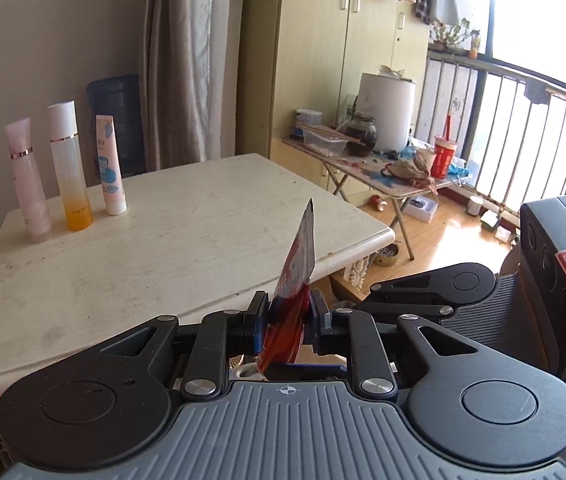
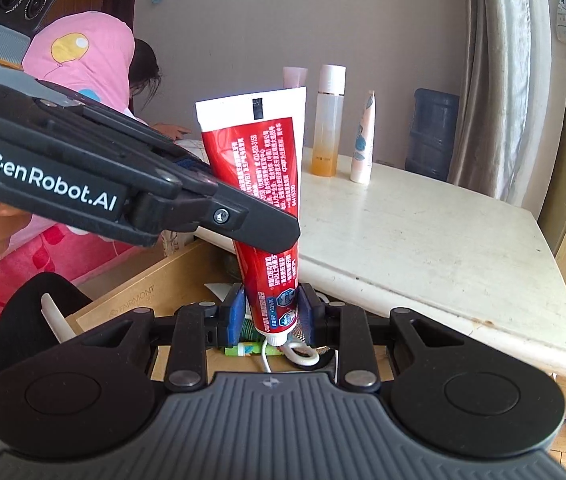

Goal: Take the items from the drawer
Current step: 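Carry the toothpaste tube over the nightstand top toward the bottles with the left tool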

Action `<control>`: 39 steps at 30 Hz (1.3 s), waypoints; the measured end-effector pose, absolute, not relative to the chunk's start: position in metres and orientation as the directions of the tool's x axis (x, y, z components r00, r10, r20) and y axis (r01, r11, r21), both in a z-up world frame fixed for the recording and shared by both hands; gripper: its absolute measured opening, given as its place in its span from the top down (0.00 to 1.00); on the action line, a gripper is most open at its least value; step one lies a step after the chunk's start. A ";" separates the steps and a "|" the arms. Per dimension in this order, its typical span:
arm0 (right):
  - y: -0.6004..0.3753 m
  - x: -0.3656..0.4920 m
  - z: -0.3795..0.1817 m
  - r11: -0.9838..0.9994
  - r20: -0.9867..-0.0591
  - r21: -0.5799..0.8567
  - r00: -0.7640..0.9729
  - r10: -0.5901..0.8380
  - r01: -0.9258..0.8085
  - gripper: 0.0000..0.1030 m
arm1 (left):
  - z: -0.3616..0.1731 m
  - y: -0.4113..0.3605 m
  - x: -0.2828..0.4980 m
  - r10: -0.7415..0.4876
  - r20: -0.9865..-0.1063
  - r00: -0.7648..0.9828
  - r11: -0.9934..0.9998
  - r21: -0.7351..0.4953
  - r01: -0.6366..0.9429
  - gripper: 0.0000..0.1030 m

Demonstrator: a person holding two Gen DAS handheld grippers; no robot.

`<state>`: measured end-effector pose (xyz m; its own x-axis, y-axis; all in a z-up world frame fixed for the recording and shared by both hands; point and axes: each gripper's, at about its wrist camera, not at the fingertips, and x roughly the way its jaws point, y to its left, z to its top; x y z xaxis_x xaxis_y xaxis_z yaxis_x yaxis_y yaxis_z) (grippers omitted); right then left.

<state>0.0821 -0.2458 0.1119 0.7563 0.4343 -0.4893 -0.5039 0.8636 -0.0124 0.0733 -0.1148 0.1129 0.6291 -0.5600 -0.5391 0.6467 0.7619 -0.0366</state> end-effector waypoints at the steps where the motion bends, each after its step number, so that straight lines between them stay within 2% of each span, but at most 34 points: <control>1: -0.246 0.085 0.115 0.863 -0.486 -0.016 0.758 0.435 -0.505 0.72 | 0.115 -0.115 0.074 -0.559 -0.536 0.632 0.762 -0.032 0.647 0.79; 16: -0.244 0.150 0.137 0.851 -0.454 -0.010 0.761 0.464 -0.525 0.72 | 0.137 -0.114 0.110 -0.543 -0.492 0.680 0.778 0.009 0.628 0.79; 39: -0.251 0.266 0.121 0.869 -0.485 0.050 0.748 0.452 -0.492 0.72 | 0.132 -0.130 0.209 -0.506 -0.526 0.684 0.786 0.044 0.616 0.78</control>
